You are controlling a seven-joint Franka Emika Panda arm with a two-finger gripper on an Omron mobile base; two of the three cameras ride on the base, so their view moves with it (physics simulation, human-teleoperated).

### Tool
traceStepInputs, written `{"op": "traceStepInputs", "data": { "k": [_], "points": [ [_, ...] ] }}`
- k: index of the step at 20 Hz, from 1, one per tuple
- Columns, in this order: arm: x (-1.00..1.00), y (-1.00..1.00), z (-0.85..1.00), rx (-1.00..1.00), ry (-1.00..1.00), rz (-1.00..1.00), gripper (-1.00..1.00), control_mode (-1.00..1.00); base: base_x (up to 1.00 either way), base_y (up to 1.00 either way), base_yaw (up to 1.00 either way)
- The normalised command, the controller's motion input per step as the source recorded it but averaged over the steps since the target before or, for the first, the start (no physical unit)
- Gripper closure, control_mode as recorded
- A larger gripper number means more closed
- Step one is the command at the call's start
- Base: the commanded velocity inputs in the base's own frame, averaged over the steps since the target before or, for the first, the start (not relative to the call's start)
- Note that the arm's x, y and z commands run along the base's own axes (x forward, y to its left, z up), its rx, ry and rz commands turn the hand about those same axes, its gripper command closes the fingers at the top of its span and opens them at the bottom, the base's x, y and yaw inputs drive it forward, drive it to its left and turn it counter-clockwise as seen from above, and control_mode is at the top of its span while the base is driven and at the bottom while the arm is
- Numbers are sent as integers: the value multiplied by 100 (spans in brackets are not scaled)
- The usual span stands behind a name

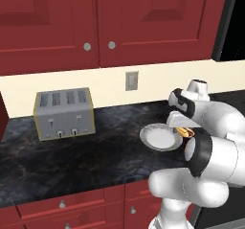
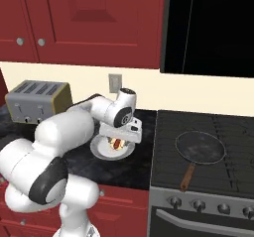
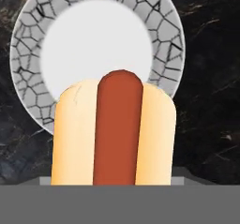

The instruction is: Place the cold items (pear and squash) from the fridge in one tupperware on the dining counter. Place the warm items (kebab skewer and hot dog) in the stove area in another tupperware.

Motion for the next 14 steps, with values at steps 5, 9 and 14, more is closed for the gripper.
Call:
{"op": "traceStepInputs", "data": {
  "k": [5, 9, 14],
  "points": [
    [-100, 30, 79, -1, -5, 13, 100, -100, 0, 0, 0],
    [-100, 79, 51, -15, -14, 9, 100, -100, 0, 0, 0],
    [-100, 38, -11, -15, -59, 14, 100, -100, 0, 0, 0]
  ]
}}
